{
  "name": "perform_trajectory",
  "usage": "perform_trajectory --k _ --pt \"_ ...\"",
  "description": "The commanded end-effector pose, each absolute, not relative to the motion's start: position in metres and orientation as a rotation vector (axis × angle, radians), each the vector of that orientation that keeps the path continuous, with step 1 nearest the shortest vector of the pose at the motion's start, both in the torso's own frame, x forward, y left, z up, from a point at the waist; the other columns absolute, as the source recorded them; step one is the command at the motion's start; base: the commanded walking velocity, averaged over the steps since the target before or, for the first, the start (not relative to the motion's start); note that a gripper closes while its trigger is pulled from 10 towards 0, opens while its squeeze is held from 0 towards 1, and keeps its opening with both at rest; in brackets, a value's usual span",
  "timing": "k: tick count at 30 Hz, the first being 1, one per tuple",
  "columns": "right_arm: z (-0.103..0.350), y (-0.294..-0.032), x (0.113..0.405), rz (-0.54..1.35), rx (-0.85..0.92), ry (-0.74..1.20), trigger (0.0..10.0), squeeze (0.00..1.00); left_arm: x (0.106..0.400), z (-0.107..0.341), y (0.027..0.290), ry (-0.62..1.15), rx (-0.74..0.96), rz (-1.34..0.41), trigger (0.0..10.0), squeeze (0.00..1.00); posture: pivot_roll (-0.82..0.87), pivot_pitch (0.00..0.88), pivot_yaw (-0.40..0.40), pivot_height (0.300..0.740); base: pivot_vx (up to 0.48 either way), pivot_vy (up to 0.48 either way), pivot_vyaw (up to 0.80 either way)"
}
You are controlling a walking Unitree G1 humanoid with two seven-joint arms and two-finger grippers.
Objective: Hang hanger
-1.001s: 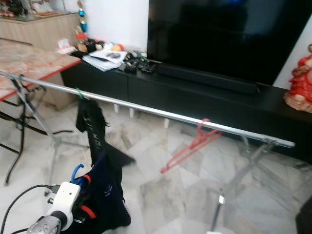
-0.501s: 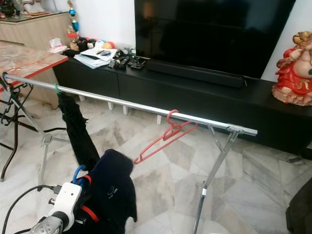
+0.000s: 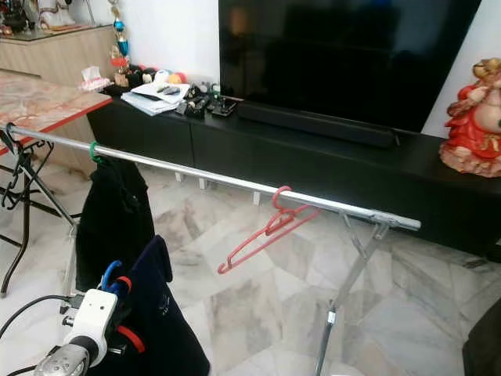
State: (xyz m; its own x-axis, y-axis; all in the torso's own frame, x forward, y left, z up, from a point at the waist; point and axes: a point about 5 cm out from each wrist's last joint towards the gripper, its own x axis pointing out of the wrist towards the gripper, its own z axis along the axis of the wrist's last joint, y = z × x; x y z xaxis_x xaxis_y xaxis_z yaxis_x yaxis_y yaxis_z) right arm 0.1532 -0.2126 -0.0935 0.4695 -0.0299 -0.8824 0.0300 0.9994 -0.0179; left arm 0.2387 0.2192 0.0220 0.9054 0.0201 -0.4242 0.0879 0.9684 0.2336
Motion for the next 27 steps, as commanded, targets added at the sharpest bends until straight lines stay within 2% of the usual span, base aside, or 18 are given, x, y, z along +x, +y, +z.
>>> perform_trajectory --k 1,18,22,27 --pt "-0.0922 -0.2125 0.1568 -0.027 -0.008 1.078 10.0 0.0 0.2459 0.0343 0.2219 0.381 0.249 -0.013 10.0 0.0 0.18 0.0 -0.012 0.74 0.375 0.0 0.0" --pt "-0.0917 -0.211 0.1581 0.005 -0.014 1.078 10.0 0.0 0.2468 0.0354 0.2227 0.377 0.25 -0.019 10.0 0.0 0.19 0.0 -0.013 0.74 0.388 0.0 0.07" --pt "-0.0918 -0.2114 0.1578 0.004 -0.016 1.081 10.0 0.0 0.2474 0.0351 0.2194 0.387 0.257 -0.063 10.0 0.0 0.19 0.0 -0.012 0.74 0.374 0.0 0.0" --pt "-0.0919 -0.2112 0.1579 0.009 -0.016 1.084 10.0 0.0 0.2467 0.0363 0.2182 0.382 0.297 -0.107 10.0 0.0 0.19 0.0 -0.015 0.74 0.053 0.0 0.0"
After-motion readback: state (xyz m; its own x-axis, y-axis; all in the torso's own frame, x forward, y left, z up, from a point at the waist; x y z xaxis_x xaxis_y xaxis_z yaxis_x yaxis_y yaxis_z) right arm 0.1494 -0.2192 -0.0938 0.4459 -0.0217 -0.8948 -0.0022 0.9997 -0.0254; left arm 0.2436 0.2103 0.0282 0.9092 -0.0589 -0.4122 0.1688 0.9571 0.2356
